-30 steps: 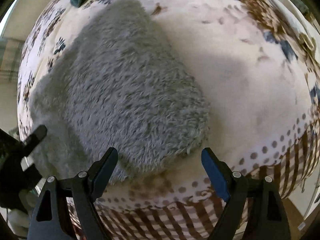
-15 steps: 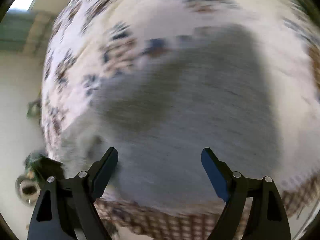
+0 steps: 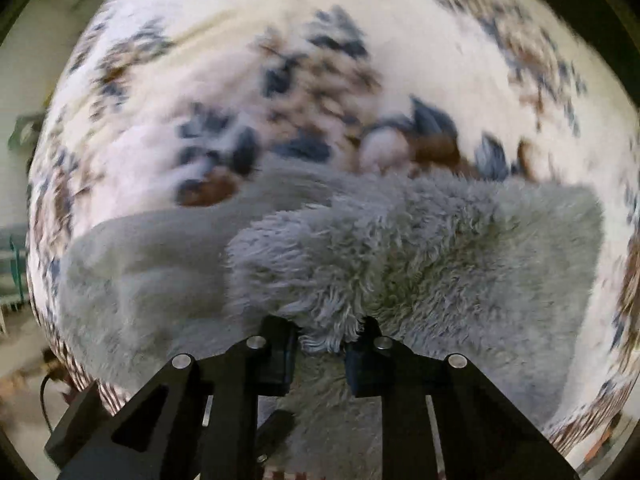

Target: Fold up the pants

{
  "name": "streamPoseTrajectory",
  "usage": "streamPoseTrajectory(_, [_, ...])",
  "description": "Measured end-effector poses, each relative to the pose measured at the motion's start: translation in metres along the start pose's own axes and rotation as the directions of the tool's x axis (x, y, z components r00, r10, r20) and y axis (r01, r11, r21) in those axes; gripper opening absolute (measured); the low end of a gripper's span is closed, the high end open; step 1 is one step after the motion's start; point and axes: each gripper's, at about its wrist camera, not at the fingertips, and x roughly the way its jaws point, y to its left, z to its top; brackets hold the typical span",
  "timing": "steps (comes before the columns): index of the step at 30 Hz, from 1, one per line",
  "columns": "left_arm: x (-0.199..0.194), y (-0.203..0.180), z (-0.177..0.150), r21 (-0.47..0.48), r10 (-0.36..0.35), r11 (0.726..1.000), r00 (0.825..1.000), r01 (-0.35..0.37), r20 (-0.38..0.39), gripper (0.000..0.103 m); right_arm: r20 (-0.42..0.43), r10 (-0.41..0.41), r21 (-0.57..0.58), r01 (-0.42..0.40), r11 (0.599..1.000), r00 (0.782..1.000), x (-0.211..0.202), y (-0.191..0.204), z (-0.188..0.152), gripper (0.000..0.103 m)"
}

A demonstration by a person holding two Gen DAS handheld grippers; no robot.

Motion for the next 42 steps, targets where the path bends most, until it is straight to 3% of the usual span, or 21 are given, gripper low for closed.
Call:
streamPoseTrajectory(3, [-0.012, 0.003, -0.002, 0.005, 0.004, 1.000, 1.000, -0.004, 0.013, 0.024, 0.045, 0.001, -0.056, 0.001, 0.998, 0.999, -0.019, 0.026, -0.006, 0.019])
streamPoseTrajectory(6, [-0.015, 0.009, -0.001, -0.003, 0.022, 1.000, 1.000, -0.021, 0.012, 0.024, 0.009, -0.029, -0.066, 0.029, 0.997, 1.000, -0.004, 0.042, 0.000, 0.020])
streamPoseTrajectory(8, [-0.017, 0.019, 0.001, -0.027, 0.047, 0.999, 0.999, -0.047, 0.003, 0.025, -0.060, -0.053, -0.049, 0.050, 0.998, 0.997, 0.015, 0.038, 0.003, 0.028])
streamPoseTrajectory(9, [-0.019, 0.021, 0.002, -0.028, 0.070, 0.997, 0.998, -0.070, 0.003, 0.025, -0.069, -0.054, -0.037, 0.051, 0.998, 0.996, 0.019, 0.036, 0.006, 0.036])
streamPoseTrajectory(10, [-0.023, 0.023, 0.004, -0.021, 0.105, 0.994, 0.994, -0.105, 0.012, 0.026, -0.062, -0.034, -0.022, 0.033, 0.999, 0.998, 0.018, 0.034, 0.007, 0.051])
streamPoseTrajectory(12, [-0.034, 0.026, 0.006, -0.011, 0.150, 0.989, 0.987, -0.150, 0.054, 0.037, -0.022, 0.002, -0.006, -0.002, 1.000, 1.000, 0.002, 0.030, 0.005, 0.070])
streamPoseTrajectory(13, [-0.044, 0.029, 0.007, -0.017, 0.172, 0.985, 0.982, -0.171, 0.082, 0.058, 0.003, -0.003, -0.012, 0.003, 1.000, 1.000, -0.006, 0.029, 0.003, 0.075])
streamPoseTrajectory(14, [-0.050, 0.031, 0.007, -0.024, 0.194, 0.981, 0.976, -0.192, 0.099, 0.088, 0.028, -0.007, -0.030, 0.008, 1.000, 1.000, -0.017, 0.029, 0.000, 0.075])
streamPoseTrajectory(15, [-0.057, 0.035, 0.008, -0.036, 0.216, 0.976, 0.970, -0.213, 0.110, 0.097, 0.047, -0.017, -0.052, 0.019, 0.998, 0.999, -0.026, 0.031, -0.005, 0.075])
streamPoseTrajectory(16, [-0.068, 0.042, 0.006, -0.060, 0.228, 0.973, 0.966, -0.222, 0.119, 0.099, 0.067, -0.041, -0.078, 0.046, 0.996, 0.997, -0.036, 0.034, -0.011, 0.079])
streamPoseTrajectory(20, [-0.101, 0.071, -0.004, -0.182, 0.243, 0.959, 0.959, -0.215, 0.148, 0.099, 0.091, -0.087, -0.180, 0.102, 0.978, 0.992, -0.058, 0.051, -0.040, 0.083])
streamPoseTrajectory(24, [-0.132, 0.119, -0.008, -0.365, 0.286, 0.909, 0.939, -0.202, 0.192, 0.099, 0.038, -0.071, -0.202, 0.078, 0.976, 0.997, -0.046, 0.066, -0.065, 0.083])
streamPoseTrajectory(29, [-0.142, 0.175, 0.018, -0.496, 0.307, 0.852, 0.927, -0.168, 0.214, 0.099, -0.013, -0.060, -0.190, 0.057, 0.980, 0.998, -0.014, 0.085, -0.078, 0.083])
streamPoseTrajectory(31, [-0.137, 0.188, 0.033, -0.516, 0.297, 0.844, 0.929, -0.146, 0.223, 0.099, -0.017, -0.055, -0.194, 0.051, 0.980, 0.998, -0.008, 0.094, -0.077, 0.083])
streamPoseTrajectory(34, [-0.117, 0.204, 0.051, -0.549, 0.188, 0.835, 0.955, -0.032, 0.231, 0.099, -0.011, -0.062, -0.222, 0.058, 0.973, 0.998, -0.004, 0.108, -0.074, 0.083])
streamPoseTrajectory(36, [-0.115, 0.205, 0.052, -0.522, 0.133, 0.853, 0.950, 0.035, 0.281, 0.098, -0.013, -0.070, -0.234, 0.065, 0.970, 0.997, -0.002, 0.113, -0.072, 0.083])
streamPoseTrajectory(37, [-0.116, 0.201, 0.052, -0.490, 0.108, 0.869, 0.942, 0.066, 0.317, 0.089, -0.010, -0.074, -0.240, 0.069, 0.968, 0.997, -0.001, 0.115, -0.072, 0.083])
streamPoseTrajectory(38, [-0.120, 0.194, 0.050, -0.449, 0.095, 0.890, 0.933, 0.076, 0.347, 0.059, -0.008, -0.078, -0.239, 0.073, 0.968, 0.997, -0.001, 0.116, -0.070, 0.083])
streamPoseTrajectory(40, [-0.127, 0.180, 0.044, -0.380, 0.081, 0.922, 0.921, 0.076, 0.380, 0.032, 0.003, -0.079, -0.232, 0.077, 0.970, 0.997, -0.004, 0.115, -0.068, 0.083])
streamPoseTrajectory(42, [-0.134, 0.172, 0.038, -0.357, 0.074, 0.930, 0.908, 0.086, 0.413, 0.032, 0.016, -0.077, -0.207, 0.078, 0.975, 0.997, -0.008, 0.109, -0.064, 0.083])
